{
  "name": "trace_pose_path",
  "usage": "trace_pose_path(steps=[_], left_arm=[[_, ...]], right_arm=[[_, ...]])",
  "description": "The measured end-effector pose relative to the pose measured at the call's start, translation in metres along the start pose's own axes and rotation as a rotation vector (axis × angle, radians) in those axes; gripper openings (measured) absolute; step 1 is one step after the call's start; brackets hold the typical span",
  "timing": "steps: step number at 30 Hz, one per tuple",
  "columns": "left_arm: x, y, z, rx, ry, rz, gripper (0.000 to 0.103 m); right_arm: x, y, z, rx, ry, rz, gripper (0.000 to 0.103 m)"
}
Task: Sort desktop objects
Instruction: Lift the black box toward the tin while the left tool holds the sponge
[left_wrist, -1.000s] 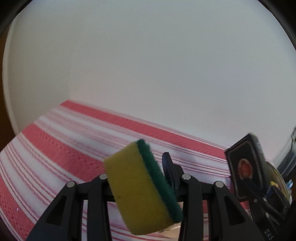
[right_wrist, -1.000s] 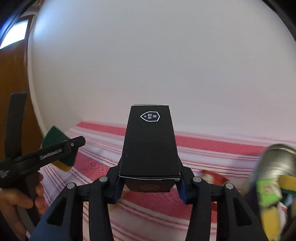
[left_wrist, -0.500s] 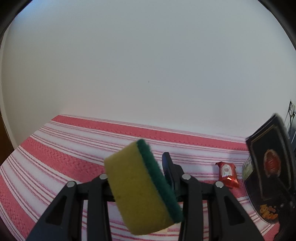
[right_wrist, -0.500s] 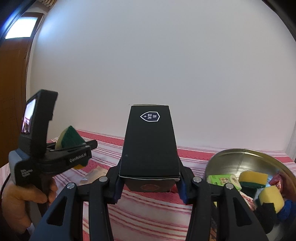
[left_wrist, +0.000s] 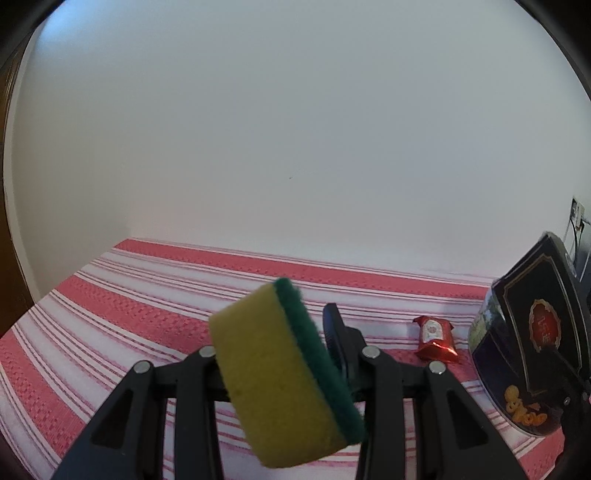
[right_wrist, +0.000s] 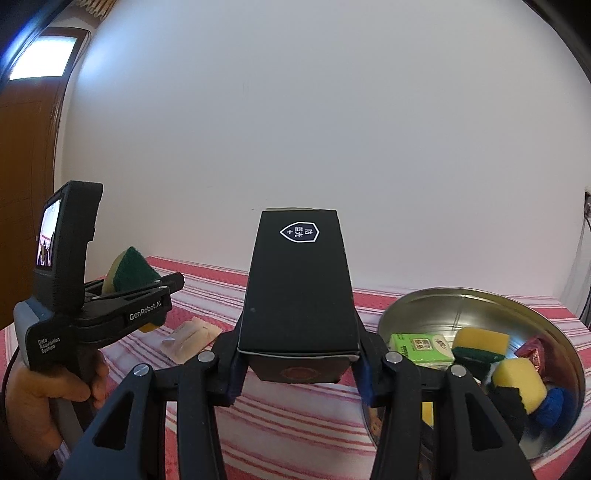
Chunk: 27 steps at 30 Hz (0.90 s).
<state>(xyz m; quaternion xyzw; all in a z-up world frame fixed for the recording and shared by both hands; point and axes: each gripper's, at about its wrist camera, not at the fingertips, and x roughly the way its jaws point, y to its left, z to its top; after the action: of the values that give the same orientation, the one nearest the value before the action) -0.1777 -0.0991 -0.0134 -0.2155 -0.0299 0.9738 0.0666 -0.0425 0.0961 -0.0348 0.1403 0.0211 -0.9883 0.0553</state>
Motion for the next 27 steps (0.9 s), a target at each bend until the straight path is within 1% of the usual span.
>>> trace_pose_path(steps=[4,6,14,20,24,27], left_arm=[[-0.009,-0.009,-0.003,0.014,-0.012,0.002,0.037],[-0.01,-0.012,-0.004,0.017,-0.017,0.006,0.037],[-0.017,-0.019,-0.011,0.008,-0.011,-0.011,0.037],[-0.024,-0.036,-0.015,0.013,-0.003,-0.048,0.037],[-0.025,-0.049,-0.017,0.0,0.004,-0.097,0.037],[-0.029,-0.063,-0.018,0.011,-0.001,-0.124,0.037]], right_arm=[[-0.007,-0.007,-0.003,-0.003,-0.008,-0.008,0.05],[-0.017,-0.008,-0.005,0.0,-0.013,-0.012,0.05],[-0.035,-0.024,-0.01,0.004,-0.041,-0.034,0.05],[-0.046,-0.042,-0.013,0.013,-0.059,-0.065,0.05],[-0.054,-0.06,-0.015,0.02,-0.073,-0.095,0.05],[-0.057,-0.075,-0.017,0.028,-0.07,-0.118,0.05]])
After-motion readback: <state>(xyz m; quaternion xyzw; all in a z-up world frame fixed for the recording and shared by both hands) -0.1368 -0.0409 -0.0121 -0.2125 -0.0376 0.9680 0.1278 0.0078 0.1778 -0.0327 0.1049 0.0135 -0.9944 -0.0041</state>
